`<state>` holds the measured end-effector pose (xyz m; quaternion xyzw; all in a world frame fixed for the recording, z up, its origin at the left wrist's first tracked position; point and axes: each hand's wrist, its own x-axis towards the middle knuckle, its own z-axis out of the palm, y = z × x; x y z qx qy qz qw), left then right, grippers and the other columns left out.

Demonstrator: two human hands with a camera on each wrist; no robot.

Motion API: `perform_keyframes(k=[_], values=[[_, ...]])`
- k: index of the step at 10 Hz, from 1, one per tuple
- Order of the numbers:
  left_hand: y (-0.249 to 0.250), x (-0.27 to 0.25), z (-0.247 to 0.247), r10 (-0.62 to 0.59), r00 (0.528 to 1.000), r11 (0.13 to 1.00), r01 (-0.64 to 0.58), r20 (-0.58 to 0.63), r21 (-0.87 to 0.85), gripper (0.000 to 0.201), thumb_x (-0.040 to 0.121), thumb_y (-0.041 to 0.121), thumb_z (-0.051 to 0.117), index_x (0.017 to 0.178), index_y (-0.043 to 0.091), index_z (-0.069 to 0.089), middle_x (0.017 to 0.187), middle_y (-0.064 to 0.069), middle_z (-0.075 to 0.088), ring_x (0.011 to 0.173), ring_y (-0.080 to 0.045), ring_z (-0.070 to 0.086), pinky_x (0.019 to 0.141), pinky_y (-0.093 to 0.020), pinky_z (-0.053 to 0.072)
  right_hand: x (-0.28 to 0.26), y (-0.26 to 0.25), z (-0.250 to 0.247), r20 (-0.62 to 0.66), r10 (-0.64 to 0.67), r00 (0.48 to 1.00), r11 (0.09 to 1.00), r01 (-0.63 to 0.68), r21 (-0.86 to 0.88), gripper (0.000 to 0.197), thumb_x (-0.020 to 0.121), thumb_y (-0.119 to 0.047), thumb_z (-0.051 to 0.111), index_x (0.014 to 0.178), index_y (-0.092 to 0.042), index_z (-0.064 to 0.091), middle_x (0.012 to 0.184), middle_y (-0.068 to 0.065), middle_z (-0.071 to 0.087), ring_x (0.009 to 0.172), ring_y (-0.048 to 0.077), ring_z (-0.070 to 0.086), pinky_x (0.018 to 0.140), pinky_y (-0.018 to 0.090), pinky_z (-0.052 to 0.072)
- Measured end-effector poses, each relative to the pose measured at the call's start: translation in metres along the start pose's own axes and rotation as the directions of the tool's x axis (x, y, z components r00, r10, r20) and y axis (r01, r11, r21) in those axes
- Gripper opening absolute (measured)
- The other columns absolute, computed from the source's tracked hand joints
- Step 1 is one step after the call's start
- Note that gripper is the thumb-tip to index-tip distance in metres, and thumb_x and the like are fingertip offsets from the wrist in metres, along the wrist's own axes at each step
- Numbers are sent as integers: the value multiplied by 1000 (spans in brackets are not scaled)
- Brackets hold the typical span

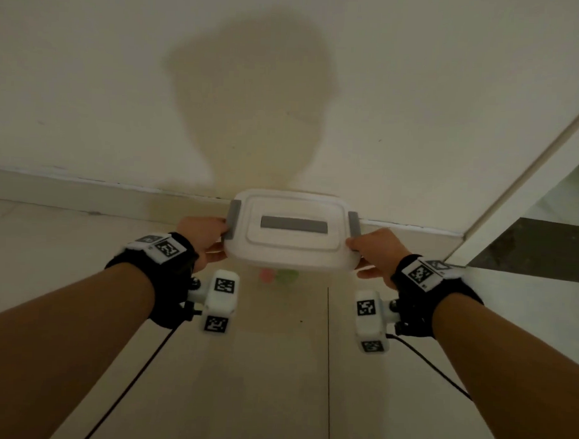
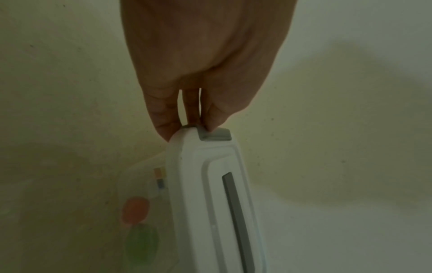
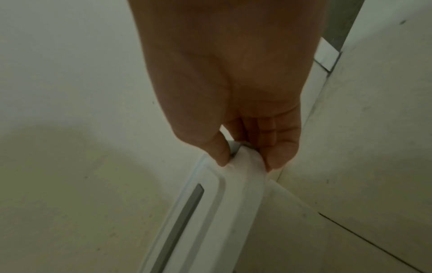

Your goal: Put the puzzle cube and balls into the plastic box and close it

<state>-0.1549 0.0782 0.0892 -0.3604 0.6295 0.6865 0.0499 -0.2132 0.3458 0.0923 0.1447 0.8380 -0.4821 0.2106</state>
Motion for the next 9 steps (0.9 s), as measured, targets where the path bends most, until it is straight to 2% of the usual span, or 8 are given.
perform_keyframes(k=[1,2,3,4,6,7,8,9], values=[[-6,16,8,4,999,1000,-4,-32,-17,34,98,2,49,130,2,61,98,-9,64,96,-30,57,72,-40,52,15,6,9,-23,16,1000,1000,-16,12,29,95,-15,58,112,8,60,100,22,64,69,25,62,54,32,52],[-13,28,12,8,1000,999,-9,-13,-42,36,98,-4,47,132,-1,58,120,-17,64,95,-31,59,76,-41,53,27,16,14,-25,15,1000,1000,-14,27,38,94,-17,59,120,11,60,107,25,67,80,31,64,61,36,58],[-21,38,12,18,1000,997,-19,-18,-75,38,96,-5,50,134,-3,56,133,-18,60,102,-32,60,88,-41,51,34,25,19,-34,16,999,1000,-15,25,38,94,-19,59,119,10,61,106,25,68,81,32,66,70,44,62],[-24,43,11,29,1000,995,-29,-11,-98,38,97,-3,51,135,-2,56,130,-16,62,103,-32,61,86,-39,50,38,29,23,-73,-6,997,1000,7,14,38,93,-22,58,116,8,63,106,26,70,78,30,66,75,47,62],[-23,45,11,28,1000,993,-29,-13,-118,37,98,0,51,134,1,58,129,-16,63,102,-32,62,85,-39,52,39,25,21,-71,21,997,1000,-20,9,36,93,-20,58,115,9,63,87,17,66,65,23,64,63,39,60],[-24,42,11,17,1000,995,-18,-14,-95,35,98,1,51,132,3,59,123,-14,64,104,-32,62,88,-41,52,37,24,19,-59,37,998,999,-37,1,36,91,-22,60,112,8,65,94,21,69,64,25,65,57,34,58],[-22,39,11,11,999,998,-13,-37,-64,19,96,2,55,110,3,67,104,-13,64,101,-31,59,84,-38,51,32,20,17,-206,-65,976,976,20,-217,41,83,-45,64,89,-4,67,76,10,65,71,28,63,59,34,57],[-21,32,11,72,982,997,-69,-174,25,25,93,8,59,118,4,63,110,-15,61,108,-34,56,85,-41,51,21,18,12,-389,-233,891,943,108,-315,36,86,-53,55,86,-17,52,68,-5,50,71,21,54,59,27,41]])
